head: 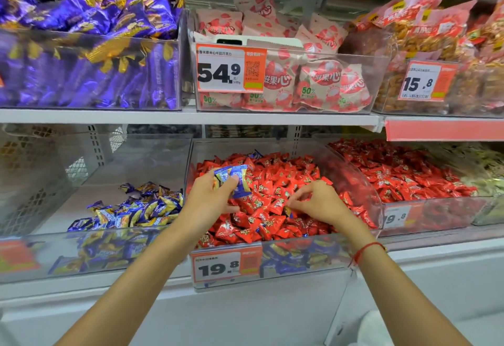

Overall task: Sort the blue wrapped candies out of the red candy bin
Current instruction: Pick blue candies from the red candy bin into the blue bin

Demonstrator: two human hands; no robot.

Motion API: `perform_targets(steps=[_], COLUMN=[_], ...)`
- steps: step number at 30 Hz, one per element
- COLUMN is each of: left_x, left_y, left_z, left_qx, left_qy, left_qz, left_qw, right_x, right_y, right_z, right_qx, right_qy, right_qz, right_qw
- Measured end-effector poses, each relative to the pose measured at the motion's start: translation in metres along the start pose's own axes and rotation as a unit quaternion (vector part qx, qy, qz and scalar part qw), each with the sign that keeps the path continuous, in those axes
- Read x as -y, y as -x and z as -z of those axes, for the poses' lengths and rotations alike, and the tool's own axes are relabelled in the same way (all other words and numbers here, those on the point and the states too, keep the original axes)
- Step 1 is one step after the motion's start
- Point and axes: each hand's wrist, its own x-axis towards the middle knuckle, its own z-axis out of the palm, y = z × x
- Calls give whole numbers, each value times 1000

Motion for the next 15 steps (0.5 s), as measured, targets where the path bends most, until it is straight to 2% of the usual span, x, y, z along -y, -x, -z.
perform_targets(steps=[2, 6, 9, 15], left_x=[0, -1, -4, 1], left_y=[-1, 2, 5, 5], left_z=[0, -3, -5, -6], left_qx=[-8, 0, -3, 10], left_qy=[4, 12, 29, -7], left_qz=[11, 22, 15, 7], left_qw=[1000, 1000, 999, 1000], right_x=[2, 18, 29, 38], right_y=[7, 21, 28, 29], right_z=[6, 24, 29, 12], right_qx=[-5, -24, 6, 24], right_qy=[-35, -199, -293, -325], right_qz=[-9, -45, -68, -98], right_qw=[999, 979, 954, 940])
